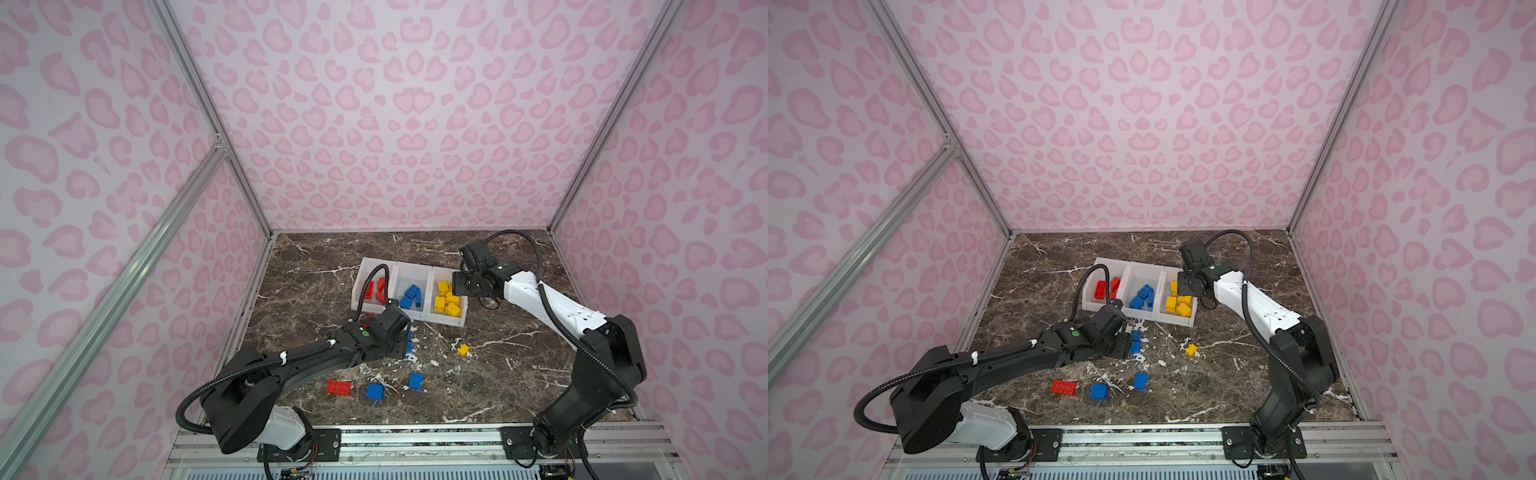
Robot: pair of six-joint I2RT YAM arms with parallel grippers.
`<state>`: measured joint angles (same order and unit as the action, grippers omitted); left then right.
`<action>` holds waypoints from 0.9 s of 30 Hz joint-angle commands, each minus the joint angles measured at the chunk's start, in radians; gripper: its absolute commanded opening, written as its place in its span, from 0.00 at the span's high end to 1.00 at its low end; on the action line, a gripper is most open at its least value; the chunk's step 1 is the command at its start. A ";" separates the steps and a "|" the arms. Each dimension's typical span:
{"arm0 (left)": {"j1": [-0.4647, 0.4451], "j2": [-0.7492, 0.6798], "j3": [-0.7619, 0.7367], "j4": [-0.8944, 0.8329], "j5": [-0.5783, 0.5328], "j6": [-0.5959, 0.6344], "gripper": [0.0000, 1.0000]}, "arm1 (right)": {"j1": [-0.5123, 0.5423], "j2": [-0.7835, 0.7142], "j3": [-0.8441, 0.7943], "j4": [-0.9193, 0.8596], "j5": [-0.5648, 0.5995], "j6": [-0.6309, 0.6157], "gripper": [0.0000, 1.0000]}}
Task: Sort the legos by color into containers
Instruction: 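Lower the left gripper onto a loose blue brick and close on it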
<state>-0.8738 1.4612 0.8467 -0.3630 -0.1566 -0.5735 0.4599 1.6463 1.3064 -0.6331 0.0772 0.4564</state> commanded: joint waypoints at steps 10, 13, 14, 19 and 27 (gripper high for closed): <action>-0.016 0.192 0.118 0.006 0.006 0.023 0.32 | 0.002 -0.036 -0.058 0.012 -0.004 0.010 0.31; -0.016 0.235 0.135 0.005 0.011 0.023 0.32 | 0.001 -0.043 -0.068 0.012 -0.008 0.011 0.31; -0.018 0.243 0.139 0.006 0.014 0.023 0.32 | 0.001 -0.044 -0.071 0.012 -0.009 0.010 0.31; -0.019 0.285 0.153 0.007 0.014 0.022 0.33 | 0.000 -0.055 -0.085 0.014 -0.009 0.014 0.31; -0.020 0.309 0.155 0.017 0.014 0.026 0.48 | 0.000 -0.062 -0.098 0.018 -0.010 0.019 0.31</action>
<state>-0.8936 1.7607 0.9936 -0.3489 -0.1577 -0.5476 0.4595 1.5875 1.2152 -0.6239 0.0624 0.4709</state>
